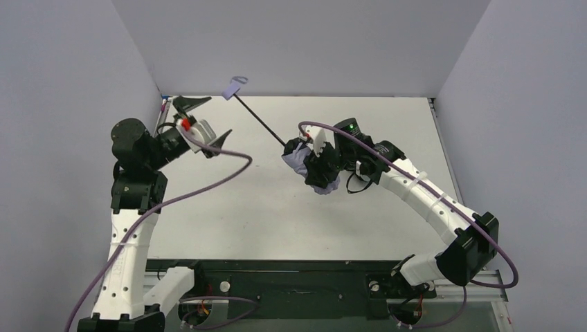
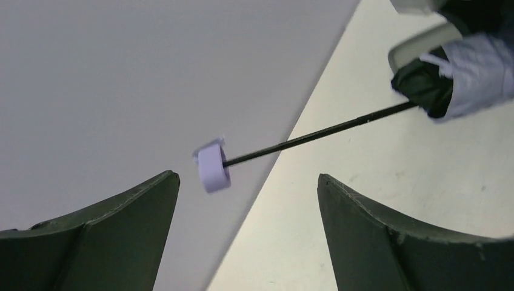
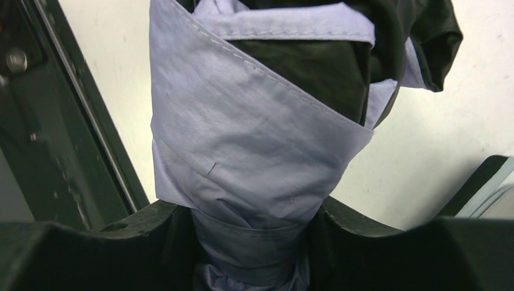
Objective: Open the umbrella
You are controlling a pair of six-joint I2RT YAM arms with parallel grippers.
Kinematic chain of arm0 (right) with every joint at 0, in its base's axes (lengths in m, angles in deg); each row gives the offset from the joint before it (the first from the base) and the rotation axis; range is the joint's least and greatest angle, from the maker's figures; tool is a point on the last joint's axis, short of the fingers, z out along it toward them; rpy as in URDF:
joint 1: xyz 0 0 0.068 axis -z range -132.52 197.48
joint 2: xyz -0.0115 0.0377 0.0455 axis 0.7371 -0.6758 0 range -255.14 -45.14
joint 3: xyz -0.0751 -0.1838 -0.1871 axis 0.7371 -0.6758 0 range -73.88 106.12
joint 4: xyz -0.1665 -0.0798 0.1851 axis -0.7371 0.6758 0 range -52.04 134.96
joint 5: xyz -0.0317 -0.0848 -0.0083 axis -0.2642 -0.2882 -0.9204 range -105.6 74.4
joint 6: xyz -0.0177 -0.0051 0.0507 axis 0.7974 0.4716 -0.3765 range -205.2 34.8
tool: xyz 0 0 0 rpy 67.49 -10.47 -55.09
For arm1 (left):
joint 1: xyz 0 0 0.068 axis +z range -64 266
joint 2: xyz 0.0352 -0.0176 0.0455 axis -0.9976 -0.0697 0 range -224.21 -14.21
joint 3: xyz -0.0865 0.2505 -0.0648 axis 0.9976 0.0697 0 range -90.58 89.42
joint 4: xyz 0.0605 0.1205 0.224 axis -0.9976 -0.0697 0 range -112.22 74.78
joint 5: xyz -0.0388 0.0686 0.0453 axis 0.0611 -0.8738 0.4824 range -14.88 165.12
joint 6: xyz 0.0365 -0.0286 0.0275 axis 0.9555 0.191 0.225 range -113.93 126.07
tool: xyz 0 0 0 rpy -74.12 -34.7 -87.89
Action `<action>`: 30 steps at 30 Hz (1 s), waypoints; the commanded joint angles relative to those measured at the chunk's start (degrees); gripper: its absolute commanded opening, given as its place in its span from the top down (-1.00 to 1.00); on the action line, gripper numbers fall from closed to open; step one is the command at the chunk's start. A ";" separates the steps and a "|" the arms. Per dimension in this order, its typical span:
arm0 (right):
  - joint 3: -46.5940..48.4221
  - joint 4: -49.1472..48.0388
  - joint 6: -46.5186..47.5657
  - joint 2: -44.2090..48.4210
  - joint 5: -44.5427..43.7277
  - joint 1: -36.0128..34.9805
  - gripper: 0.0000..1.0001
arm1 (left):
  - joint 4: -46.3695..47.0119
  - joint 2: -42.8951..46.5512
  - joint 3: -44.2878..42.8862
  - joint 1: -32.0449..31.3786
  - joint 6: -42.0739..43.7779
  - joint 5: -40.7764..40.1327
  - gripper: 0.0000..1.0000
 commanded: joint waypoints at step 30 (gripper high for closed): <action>9.65 33.44 23.94 -3.68 -11.81 -5.35 1.00 | -23.12 -8.71 11.36 -10.25 64.30 -31.24 0.41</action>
